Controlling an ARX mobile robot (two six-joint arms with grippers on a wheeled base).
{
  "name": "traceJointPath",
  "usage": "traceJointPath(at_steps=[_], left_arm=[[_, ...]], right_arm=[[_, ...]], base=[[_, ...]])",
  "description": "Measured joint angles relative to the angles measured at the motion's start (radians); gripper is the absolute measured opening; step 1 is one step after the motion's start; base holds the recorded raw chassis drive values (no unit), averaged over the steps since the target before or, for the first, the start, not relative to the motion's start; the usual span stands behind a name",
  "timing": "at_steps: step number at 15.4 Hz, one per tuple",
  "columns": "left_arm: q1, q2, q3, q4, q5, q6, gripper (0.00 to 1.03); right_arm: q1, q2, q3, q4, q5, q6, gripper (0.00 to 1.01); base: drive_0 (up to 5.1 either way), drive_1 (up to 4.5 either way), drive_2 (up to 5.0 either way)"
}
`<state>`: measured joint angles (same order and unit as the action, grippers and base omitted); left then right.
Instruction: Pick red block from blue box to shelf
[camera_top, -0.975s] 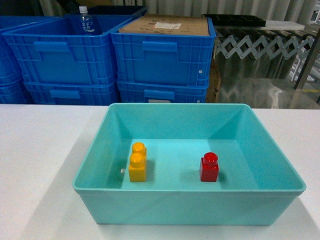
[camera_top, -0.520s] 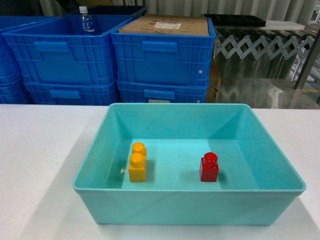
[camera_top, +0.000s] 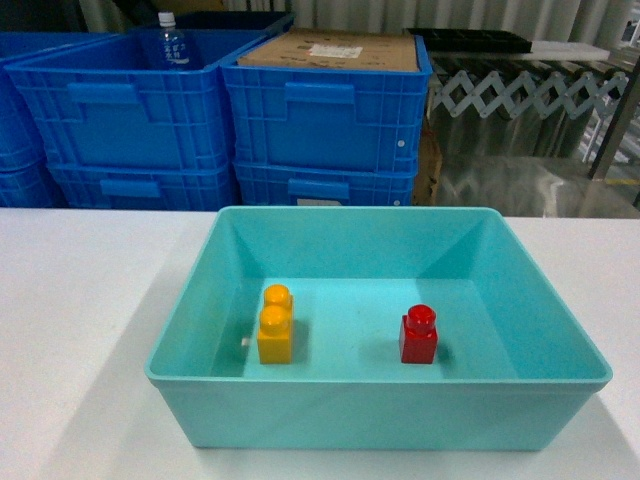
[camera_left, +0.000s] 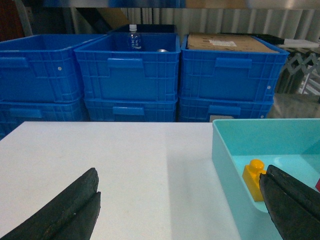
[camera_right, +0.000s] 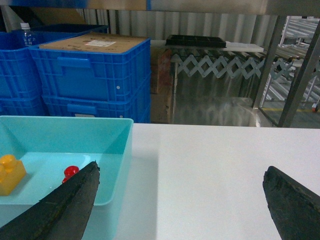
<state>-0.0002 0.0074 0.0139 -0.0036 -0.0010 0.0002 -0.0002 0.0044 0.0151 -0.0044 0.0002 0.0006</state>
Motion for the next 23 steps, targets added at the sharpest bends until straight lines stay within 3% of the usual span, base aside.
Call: traceJointPath(at_steps=[4,8,11,14,17,20,23], left_arm=[[0.000,0.000,0.000,0.000,0.000,0.000,0.98],[0.000,0.000,0.000,0.000,0.000,0.000,0.98],[0.000,0.000,0.000,0.000,0.000,0.000,0.98],[0.000,0.000,0.000,0.000,0.000,0.000,0.98],[0.000,0.000,0.000,0.000,0.000,0.000,0.98],[0.000,0.000,0.000,0.000,0.000,0.000,0.98],[0.000,0.000,0.000,0.000,0.000,0.000,0.98]], right_arm=[[0.005,0.058,0.001,0.029,-0.021,0.014,0.98],[0.089,0.323,0.043,0.280,0.010,0.016,0.98],[0.185,0.551,0.111,0.444,0.039,0.006,0.98],[0.227,0.737,0.203,0.495,0.025,0.007,0.98],[0.348,1.025,0.352,0.566,0.025,0.006,0.98],[0.435,1.257,0.473,0.584,0.001,0.007,0.98],[0.438,1.452,0.593,0.563,-0.016,0.011,0.98]], base=[[0.0,0.00,0.0],[0.0,0.00,0.0],[0.0,0.00,0.0],[0.0,0.00,0.0],[0.0,0.00,0.0],[0.0,0.00,0.0],[0.0,0.00,0.0]])
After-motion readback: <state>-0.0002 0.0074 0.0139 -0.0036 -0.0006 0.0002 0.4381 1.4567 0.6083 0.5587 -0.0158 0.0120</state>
